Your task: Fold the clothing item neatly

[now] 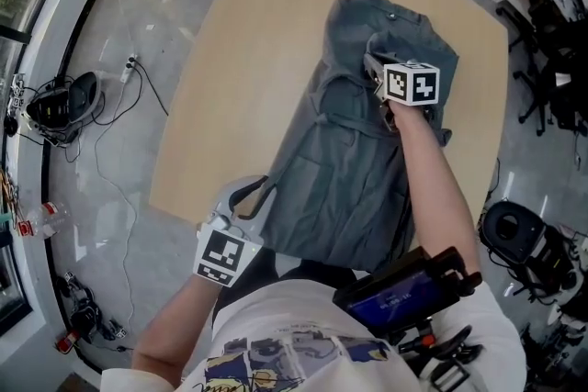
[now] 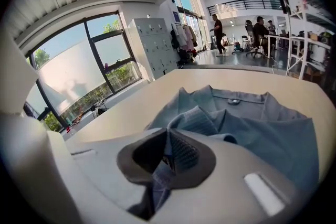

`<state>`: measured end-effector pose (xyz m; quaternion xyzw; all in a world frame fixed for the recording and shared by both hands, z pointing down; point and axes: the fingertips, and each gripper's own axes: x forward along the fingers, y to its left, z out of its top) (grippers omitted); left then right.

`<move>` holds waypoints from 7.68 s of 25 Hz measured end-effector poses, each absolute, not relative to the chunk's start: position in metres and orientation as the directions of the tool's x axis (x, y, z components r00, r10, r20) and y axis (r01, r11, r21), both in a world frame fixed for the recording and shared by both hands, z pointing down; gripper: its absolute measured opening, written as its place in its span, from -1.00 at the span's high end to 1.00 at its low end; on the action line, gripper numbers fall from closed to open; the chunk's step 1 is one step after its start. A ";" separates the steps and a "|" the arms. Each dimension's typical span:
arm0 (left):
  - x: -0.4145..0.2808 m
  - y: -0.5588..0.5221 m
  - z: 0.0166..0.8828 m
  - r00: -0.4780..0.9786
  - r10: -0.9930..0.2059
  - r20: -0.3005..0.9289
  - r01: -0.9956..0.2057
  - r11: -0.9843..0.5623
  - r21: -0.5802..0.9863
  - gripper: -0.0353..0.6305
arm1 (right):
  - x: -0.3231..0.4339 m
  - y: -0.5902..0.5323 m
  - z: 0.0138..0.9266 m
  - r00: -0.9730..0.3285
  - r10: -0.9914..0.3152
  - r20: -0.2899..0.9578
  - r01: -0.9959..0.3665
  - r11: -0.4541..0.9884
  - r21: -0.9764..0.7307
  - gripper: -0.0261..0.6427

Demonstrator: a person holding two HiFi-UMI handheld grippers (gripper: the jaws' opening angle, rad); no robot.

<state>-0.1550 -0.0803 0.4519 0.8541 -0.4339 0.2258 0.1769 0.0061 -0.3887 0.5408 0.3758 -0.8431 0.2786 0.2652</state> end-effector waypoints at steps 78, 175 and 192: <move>-0.172 0.171 0.628 0.472 -0.519 0.713 -0.818 -0.559 0.135 0.23 | 0.210 0.214 0.657 -0.464 -0.527 0.712 -0.866 0.439 -0.240 0.40; -0.113 0.083 0.342 0.953 -0.300 0.034 -0.277 -0.827 0.489 0.82 | 0.147 0.105 0.352 -0.873 -0.458 0.165 -0.487 0.816 -0.311 0.89; -0.126 -0.054 0.273 0.961 -0.273 -0.049 -0.227 -0.876 0.426 0.82 | 0.153 -0.029 0.287 -0.787 -0.600 0.144 -0.615 0.749 -0.245 0.89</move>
